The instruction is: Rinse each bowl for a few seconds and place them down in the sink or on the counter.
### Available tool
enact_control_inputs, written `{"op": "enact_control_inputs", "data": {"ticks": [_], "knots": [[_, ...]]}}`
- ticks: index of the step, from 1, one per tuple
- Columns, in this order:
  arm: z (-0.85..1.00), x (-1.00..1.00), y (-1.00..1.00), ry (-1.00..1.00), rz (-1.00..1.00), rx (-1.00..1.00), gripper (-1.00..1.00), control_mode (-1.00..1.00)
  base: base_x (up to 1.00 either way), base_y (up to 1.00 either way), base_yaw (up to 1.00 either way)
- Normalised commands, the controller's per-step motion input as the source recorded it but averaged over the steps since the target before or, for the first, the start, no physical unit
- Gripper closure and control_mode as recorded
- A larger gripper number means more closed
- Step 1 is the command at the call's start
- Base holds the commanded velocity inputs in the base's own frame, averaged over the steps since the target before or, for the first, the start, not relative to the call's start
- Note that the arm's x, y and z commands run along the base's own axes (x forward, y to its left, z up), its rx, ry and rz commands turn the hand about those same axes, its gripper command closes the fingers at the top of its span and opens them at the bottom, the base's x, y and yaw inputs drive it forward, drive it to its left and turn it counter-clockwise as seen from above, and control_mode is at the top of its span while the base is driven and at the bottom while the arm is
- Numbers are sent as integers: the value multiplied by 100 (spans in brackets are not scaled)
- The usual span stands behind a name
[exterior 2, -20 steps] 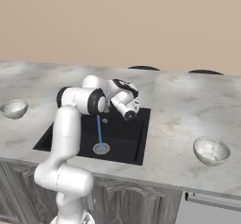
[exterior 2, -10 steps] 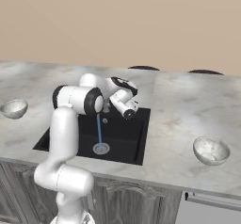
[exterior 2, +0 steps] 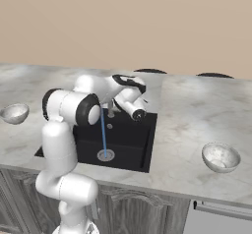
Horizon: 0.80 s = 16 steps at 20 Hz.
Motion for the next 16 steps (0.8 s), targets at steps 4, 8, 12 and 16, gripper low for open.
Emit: {"op": "enact_control_inputs", "data": {"ticks": [4, 8, 12, 16], "knots": [[78, -38, -21, 11, -3, 18, -100, -100, 0, 0, 0], [57, -45, -21, 21, -8, 22, -100, -100, 0, 0, 0], [50, -49, -20, 23, -9, 23, -100, -100, 0, 0, 0], [49, -46, -16, 24, -10, 22, -100, -100, 0, 0, 0]]}}
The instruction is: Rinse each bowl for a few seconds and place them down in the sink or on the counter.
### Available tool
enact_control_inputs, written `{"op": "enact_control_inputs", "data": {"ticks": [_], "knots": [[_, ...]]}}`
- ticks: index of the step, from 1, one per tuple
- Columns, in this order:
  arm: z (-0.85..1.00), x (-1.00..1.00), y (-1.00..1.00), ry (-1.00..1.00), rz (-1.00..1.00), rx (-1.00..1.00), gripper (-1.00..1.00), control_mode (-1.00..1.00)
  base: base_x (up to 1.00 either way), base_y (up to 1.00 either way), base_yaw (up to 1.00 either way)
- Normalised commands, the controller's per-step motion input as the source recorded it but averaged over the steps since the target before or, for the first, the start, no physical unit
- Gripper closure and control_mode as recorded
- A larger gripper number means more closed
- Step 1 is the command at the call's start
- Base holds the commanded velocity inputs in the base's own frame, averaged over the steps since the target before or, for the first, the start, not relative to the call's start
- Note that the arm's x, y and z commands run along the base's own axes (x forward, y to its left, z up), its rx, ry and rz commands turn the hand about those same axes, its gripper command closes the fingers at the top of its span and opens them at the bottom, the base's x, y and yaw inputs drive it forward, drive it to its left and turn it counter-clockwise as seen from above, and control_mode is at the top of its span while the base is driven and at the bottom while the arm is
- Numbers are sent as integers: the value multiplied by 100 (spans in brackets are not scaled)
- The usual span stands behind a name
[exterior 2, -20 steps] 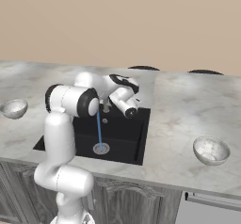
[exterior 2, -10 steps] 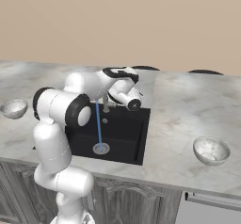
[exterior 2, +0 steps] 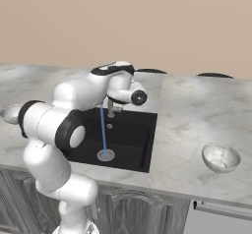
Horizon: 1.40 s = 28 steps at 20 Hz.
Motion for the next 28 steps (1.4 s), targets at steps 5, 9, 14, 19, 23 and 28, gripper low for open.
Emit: {"op": "enact_control_inputs", "data": {"ticks": [5, 9, 14, 19, 23, 28], "knots": [[47, -45, -15, 25, -12, 22, -100, -100, 0, 0, 0], [55, -42, -32, 24, -14, 19, -100, -100, 0, 0, 0], [50, -31, -50, 23, -21, 19, -100, -100, 0, 0, 0], [15, -16, -51, 20, -27, 7, -100, -100, 0, 0, 0], [-1, -21, -47, 19, -26, 0, -100, -100, 0, 0, 0], [-21, -39, -51, 12, -22, 1, -100, -100, 0, 0, 0]]}}
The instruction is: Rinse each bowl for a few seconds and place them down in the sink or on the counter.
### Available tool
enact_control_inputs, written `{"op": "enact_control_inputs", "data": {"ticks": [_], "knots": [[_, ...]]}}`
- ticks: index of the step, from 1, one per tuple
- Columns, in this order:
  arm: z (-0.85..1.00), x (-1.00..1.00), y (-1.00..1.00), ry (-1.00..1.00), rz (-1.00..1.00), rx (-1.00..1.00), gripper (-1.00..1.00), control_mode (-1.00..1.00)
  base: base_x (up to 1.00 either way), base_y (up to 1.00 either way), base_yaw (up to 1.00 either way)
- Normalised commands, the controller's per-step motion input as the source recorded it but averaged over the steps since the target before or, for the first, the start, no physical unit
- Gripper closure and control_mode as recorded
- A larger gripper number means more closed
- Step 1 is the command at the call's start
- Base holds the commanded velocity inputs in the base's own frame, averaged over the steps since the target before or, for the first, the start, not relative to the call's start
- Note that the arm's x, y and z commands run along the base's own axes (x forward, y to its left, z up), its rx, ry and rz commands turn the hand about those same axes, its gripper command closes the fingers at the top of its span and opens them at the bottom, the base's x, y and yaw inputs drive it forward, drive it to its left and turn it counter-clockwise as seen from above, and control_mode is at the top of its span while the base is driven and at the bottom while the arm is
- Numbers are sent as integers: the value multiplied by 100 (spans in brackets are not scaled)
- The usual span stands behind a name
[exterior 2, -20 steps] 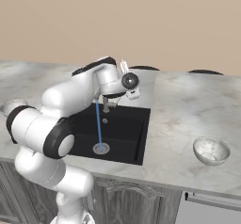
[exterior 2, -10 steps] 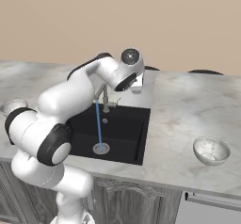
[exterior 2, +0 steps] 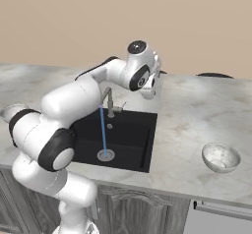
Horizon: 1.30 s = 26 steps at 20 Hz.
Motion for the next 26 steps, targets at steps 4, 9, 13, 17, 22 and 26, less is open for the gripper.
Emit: {"op": "enact_control_inputs", "data": {"ticks": [4, 9, 13, 17, 22, 26], "knots": [[-33, -59, -33, 2, -23, 0, -100, -100, 0, 0, 0], [-34, -91, -9, 0, -20, 1, -100, -100, 0, 0, 0], [-27, -83, 0, 0, -23, 1, -100, -100, 0, 0, 0], [-23, -29, -18, 4, -22, 1, -100, -100, 0, 0, 0], [-6, -3, -52, 10, -16, 6, -100, -100, 0, 0, 0], [0, -3, -51, 13, -13, 10, -100, -100, 0, 0, 0]]}}
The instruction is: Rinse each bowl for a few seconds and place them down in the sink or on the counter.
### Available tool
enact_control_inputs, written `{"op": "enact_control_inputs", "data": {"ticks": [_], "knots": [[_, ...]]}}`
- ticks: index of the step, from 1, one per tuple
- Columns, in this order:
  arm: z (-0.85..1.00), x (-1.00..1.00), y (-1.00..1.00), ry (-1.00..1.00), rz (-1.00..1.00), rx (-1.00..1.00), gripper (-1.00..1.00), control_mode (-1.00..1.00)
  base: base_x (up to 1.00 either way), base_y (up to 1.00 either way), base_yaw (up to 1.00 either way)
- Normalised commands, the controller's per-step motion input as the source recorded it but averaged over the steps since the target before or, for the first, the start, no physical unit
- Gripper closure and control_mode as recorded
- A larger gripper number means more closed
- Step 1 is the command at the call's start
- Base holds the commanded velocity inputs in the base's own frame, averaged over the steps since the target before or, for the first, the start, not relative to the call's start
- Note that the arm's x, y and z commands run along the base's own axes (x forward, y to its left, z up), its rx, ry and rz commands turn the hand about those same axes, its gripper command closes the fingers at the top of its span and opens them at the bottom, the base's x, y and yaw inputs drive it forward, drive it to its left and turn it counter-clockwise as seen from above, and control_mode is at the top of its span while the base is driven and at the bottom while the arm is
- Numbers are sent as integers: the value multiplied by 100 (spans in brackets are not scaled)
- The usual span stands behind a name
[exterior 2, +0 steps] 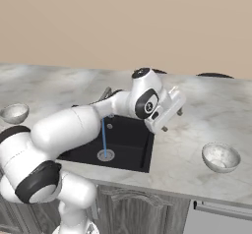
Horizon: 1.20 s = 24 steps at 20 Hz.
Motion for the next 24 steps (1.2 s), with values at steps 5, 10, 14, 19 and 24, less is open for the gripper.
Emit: {"op": "enact_control_inputs", "data": {"ticks": [5, 10, 14, 19, 24], "knots": [[-7, -1, -34, 11, -9, 10, -100, -100, 0, 0, 0], [-13, -1, -30, 9, -7, 8, -100, -100, 0, 0, 0], [-22, 0, -30, 7, -6, 6, -100, -100, 0, 0, 0], [-33, -3, -25, 0, -6, 1, -100, -100, 0, 0, 0], [-34, -7, -15, 0, -5, 1, -100, -100, 0, 0, 0]]}}
